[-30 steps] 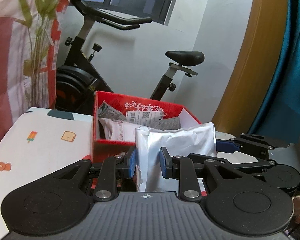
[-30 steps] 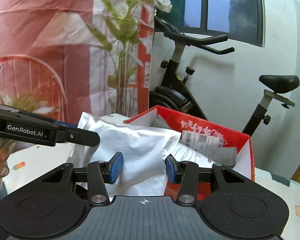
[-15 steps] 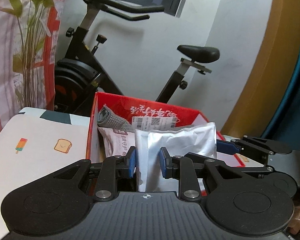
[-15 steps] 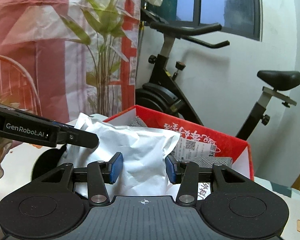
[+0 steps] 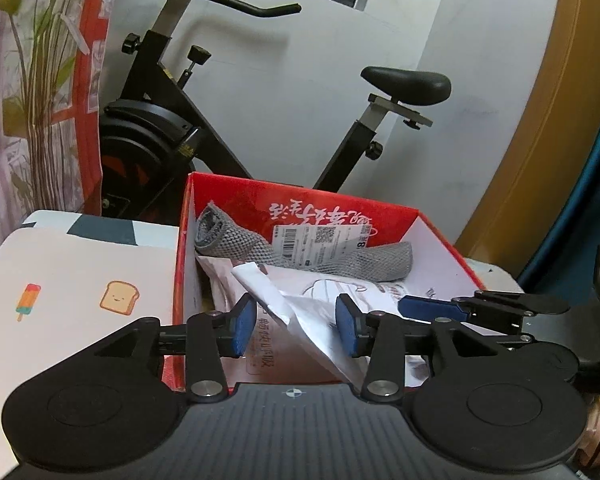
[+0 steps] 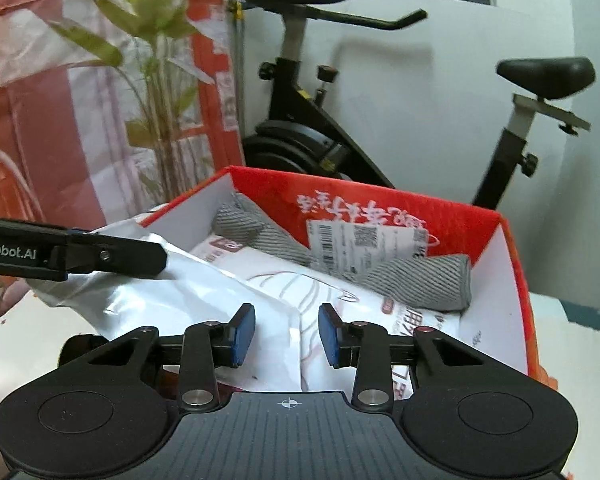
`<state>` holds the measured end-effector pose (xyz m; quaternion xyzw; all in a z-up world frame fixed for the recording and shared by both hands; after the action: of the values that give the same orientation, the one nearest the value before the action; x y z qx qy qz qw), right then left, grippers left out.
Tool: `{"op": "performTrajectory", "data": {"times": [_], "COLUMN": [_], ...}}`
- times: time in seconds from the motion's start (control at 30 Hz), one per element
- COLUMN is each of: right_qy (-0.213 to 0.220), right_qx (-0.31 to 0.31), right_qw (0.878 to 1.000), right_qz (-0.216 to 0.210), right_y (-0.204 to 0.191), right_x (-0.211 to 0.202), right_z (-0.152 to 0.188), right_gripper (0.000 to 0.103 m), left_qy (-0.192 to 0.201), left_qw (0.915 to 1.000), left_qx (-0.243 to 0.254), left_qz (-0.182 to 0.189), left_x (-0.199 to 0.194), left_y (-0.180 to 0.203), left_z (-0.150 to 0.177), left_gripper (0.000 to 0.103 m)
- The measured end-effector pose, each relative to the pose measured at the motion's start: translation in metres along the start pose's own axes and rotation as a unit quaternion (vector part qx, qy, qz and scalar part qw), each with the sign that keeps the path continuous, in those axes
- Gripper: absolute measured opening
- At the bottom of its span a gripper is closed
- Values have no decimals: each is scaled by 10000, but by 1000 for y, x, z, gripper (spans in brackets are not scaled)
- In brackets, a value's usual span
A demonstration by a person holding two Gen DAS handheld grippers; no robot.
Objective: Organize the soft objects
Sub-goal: 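Lower the white bag into the box and open the left gripper, then move the left gripper to the black strap item and close on it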
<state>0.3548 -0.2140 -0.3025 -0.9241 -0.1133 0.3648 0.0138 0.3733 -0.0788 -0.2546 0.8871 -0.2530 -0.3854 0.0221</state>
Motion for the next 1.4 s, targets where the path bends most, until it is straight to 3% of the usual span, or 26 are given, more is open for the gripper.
{"op": "performTrajectory", "data": {"times": [0.13, 0.23, 0.43, 0.5, 0.57, 0.6, 0.87, 0.93, 1.23, 1.4], "right_qy": [68, 67, 21, -4, 23, 53, 376, 514, 603, 310], "right_qx": [89, 104, 266, 345, 436, 487, 685, 757, 984, 992], "right_qw": [9999, 9999, 9994, 9991, 9989, 9986, 9963, 9949, 9923, 9941], "right_qz": [-1, 81, 233, 232, 196, 176, 354, 423, 445, 317], "right_y": [5, 9, 22, 25, 27, 27, 23, 21, 10, -7], "right_x": [-8, -12, -18, -20, -25, -27, -56, -67, -87, -76], "right_z": [-2, -4, -1, 1, 3, 4, 11, 13, 49, 82], "right_gripper": [34, 34, 35, 38, 41, 43, 86, 100, 103, 103], "left_qy": [-37, -94, -263, -253, -160, -67, 373, 475, 464, 208], "left_qw": [9999, 9993, 9986, 9976, 9967, 9967, 9960, 9952, 9938, 9935], "left_qx": [-12, 75, 286, 452, 622, 627, 565, 566, 458, 462], "left_qz": [-127, -347, -368, -455, -489, -519, -586, -647, -899, -1018], "left_x": [5, 13, 37, 42, 39, 35, -17, -30, -73, -72], "left_y": [-5, -9, 7, 11, 14, 13, 4, 4, -1, -10], "left_z": [-3, -10, -36, -41, -44, -45, -31, -25, 26, 56], "left_gripper": [45, 35, 36, 40, 63, 66, 99, 103, 103, 103]}}
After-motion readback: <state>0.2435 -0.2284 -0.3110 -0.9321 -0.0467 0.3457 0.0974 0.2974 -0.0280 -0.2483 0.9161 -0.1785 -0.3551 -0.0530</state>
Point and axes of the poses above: each gripper's, at about its wrist camera, not at the fingertips, and x roughly the way its jaws point, y to its right, z to its underside, the point moved 10 cm from there along x, roughly the way its jaws point, and after that the axes turned 10 degrees about -y, right-handed, at the moved point
